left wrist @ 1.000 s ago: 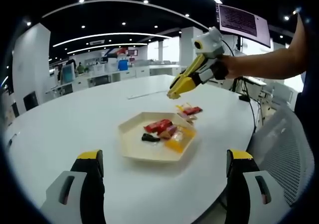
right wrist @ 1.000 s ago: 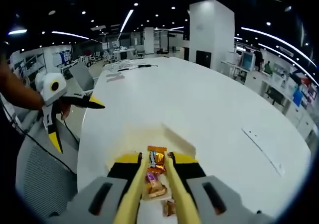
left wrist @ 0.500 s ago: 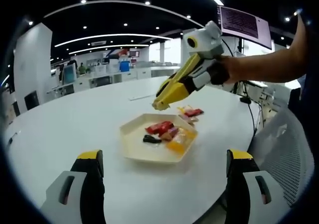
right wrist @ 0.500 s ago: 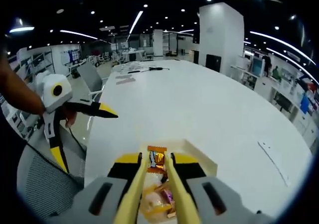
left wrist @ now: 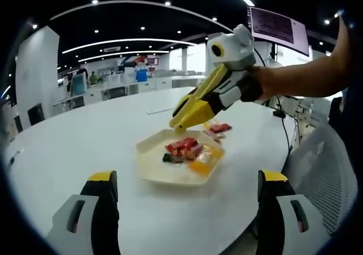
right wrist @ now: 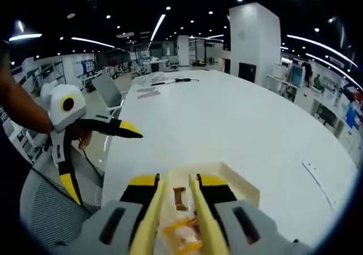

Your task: Place the target food into the container with the food tongs after gripping and lifting it, then release it inside without dropping or visibly crushing the food.

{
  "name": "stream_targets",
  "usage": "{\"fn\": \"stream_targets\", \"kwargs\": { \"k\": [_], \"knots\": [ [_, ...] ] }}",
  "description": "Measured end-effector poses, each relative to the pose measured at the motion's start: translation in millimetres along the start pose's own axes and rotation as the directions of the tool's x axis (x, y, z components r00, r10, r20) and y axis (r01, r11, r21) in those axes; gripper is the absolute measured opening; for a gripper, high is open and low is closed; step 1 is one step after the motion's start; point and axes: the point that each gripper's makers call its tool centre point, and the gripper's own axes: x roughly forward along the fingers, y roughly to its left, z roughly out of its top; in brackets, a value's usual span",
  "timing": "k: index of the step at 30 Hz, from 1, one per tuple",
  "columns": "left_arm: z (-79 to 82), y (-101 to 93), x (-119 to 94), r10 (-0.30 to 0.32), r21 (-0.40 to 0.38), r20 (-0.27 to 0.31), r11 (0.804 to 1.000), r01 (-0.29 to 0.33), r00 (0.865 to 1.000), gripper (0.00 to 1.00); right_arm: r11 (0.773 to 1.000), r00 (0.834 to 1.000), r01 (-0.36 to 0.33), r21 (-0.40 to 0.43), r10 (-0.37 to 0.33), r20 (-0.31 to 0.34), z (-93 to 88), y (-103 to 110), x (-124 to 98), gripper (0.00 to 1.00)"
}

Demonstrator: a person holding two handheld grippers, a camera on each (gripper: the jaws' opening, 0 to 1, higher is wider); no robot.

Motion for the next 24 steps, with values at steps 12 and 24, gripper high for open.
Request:
{"fn": "stream_targets", "kwargs": {
  "k": [12,24],
  "knots": [
    [-0.9,-0.7,1,-0.002,-0.001,-0.005,1.000,0.002,1.000,1.00,1.000,1.000,0.000,0.011,0.000,0.027,3.5,-2,-10,0.26],
    [5.6,3.4,-4,0.007,0.019,0.009,1.000,-0.007,1.000,1.00,1.000,0.999,0.019,0.001,-0.019,0.043,2.6,-11,-27,0.28]
  ]
}}
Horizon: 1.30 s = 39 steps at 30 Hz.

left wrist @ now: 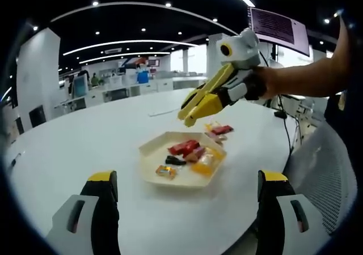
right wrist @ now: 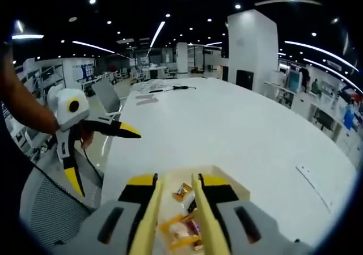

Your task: Place the target food into the container with the food tongs after gripping and lifting it, then release it inside without dropping or visibly crushing the food.

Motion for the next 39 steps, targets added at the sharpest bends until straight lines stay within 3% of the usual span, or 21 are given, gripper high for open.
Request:
{"fn": "stream_targets", "kwargs": {
  "k": [8,12,25,39],
  "knots": [
    [-9.8,-12.1,2,-0.036,0.032,-0.039,0.999,0.037,0.999,1.00,0.999,0.999,0.039,0.017,-0.039,0.009,-6.4,-19,-24,0.28],
    [-4.4,-10.8,4,-0.042,0.044,-0.036,0.998,0.044,0.998,1.00,0.998,0.998,0.057,0.022,-0.057,0.007,-15.0,-28,-34,0.28],
    [-10.2,-6.6,7,-0.036,-0.002,-0.032,0.999,0.036,0.999,1.00,0.991,0.992,0.128,0.045,-0.128,-0.014,-45.5,-52,-72,0.29],
    [-14.6,-6.9,7,-0.042,-0.017,-0.044,0.999,0.042,0.998,1.00,0.988,0.989,0.149,0.030,-0.149,-0.017,-75.7,-63,-102,0.29]
  ]
}}
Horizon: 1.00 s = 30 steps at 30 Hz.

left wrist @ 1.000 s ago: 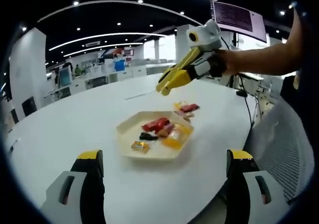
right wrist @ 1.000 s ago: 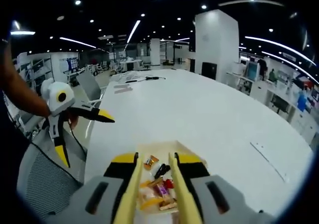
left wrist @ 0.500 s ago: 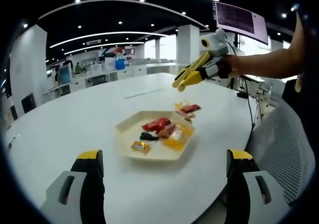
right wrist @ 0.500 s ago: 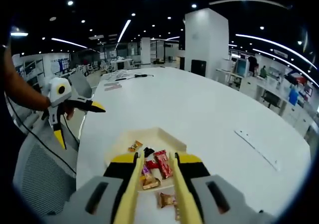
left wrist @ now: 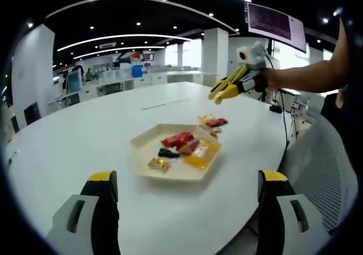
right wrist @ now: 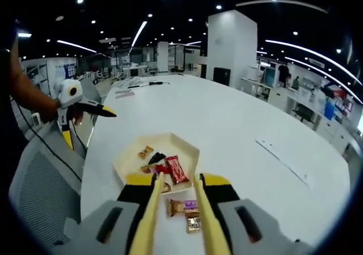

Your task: Place the target food into the container with the food tongs after gripping and lifting it, then release it inside without dropping or visibly crushing the food.

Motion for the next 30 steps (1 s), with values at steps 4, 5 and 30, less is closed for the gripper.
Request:
{"fn": "stream_targets", "kwargs": {
  "k": [4,5,30],
  "knots": [
    [-0.5,-0.1,0,0.001,-0.002,-0.002,1.000,-0.001,1.000,1.00,1.000,1.000,0.009,0.004,-0.009,-0.003,-7.4,-4,-6,0.30],
    [-1.2,0.5,0,0.003,0.000,-0.005,1.000,-0.003,1.000,1.00,1.000,1.000,0.012,0.004,-0.012,-0.004,-8.9,-5,-8,0.30],
    [-5.2,0.8,1,0.005,-0.002,-0.026,1.000,-0.005,1.000,1.00,0.999,0.999,0.034,-0.039,-0.035,-0.036,-41.9,-19,-26,0.30]
  ]
}}
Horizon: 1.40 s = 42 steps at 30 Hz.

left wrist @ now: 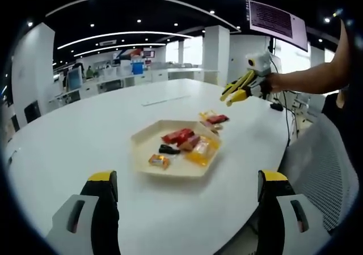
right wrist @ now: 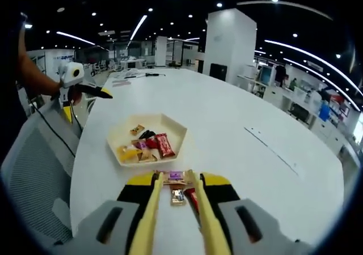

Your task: Place the target food into the container with the food tongs after gripping and lifting it, then release it inside without dropping or visibly crushing the food.

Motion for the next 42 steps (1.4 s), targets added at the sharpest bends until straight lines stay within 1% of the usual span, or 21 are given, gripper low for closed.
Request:
{"fn": "stream_targets", "kwargs": {
  "k": [5,11,14,19,25,27,28,29,31,34,42],
  "knots": [
    [-2.1,0.9,1,0.000,-0.001,-0.007,1.000,0.000,1.000,1.00,1.000,1.000,-0.003,-0.001,0.003,-0.007,-6.0,-2,5,0.30],
    [-4.0,0.8,1,-0.003,-0.007,-0.016,1.000,0.003,1.000,1.00,1.000,0.999,-0.020,0.008,0.020,-0.041,-24.5,0,16,0.29],
    [-5.4,0.8,2,-0.004,-0.007,-0.023,1.000,0.003,1.000,1.00,1.000,0.998,-0.026,0.015,0.027,-0.049,-30.5,1,21,0.29],
    [-6.7,0.9,2,-0.002,-0.011,-0.028,1.000,0.002,1.000,1.00,0.999,0.998,-0.038,0.023,0.039,-0.054,-35.4,2,30,0.29],
    [-9.0,0.1,3,-0.006,-0.006,-0.039,1.000,0.006,0.999,1.00,0.999,0.996,-0.051,0.010,0.052,-0.078,-43.4,4,41,0.29],
    [-8.7,0.9,3,-0.003,-0.010,-0.039,1.000,0.003,0.999,1.00,0.998,0.995,-0.060,0.019,0.061,-0.081,-44.6,7,44,0.29],
    [-8.7,1.3,3,-0.002,-0.013,-0.039,1.000,0.001,0.999,1.00,0.998,0.994,-0.062,0.018,0.063,-0.086,-46.1,7,46,0.29],
    [-8.8,1.5,3,-0.002,-0.014,-0.039,1.000,0.001,0.999,1.00,0.998,0.993,-0.061,0.006,0.061,-0.104,-50.2,7,48,0.28],
    [-9.6,2.0,3,-0.002,-0.014,-0.039,1.000,0.002,0.999,1.00,0.999,0.992,-0.053,0.009,0.054,-0.117,-55.0,4,51,0.28],
    [-9.2,2.2,3,-0.002,-0.014,-0.038,1.000,0.001,0.999,1.00,0.998,0.992,-0.052,0.025,0.054,-0.118,-56.9,3,53,0.28],
    [-8.4,2.1,2,0.001,-0.019,-0.035,1.000,-0.001,0.999,1.00,0.998,0.990,-0.046,0.033,0.050,-0.129,-58.1,3,59,0.27]
  ]
}}
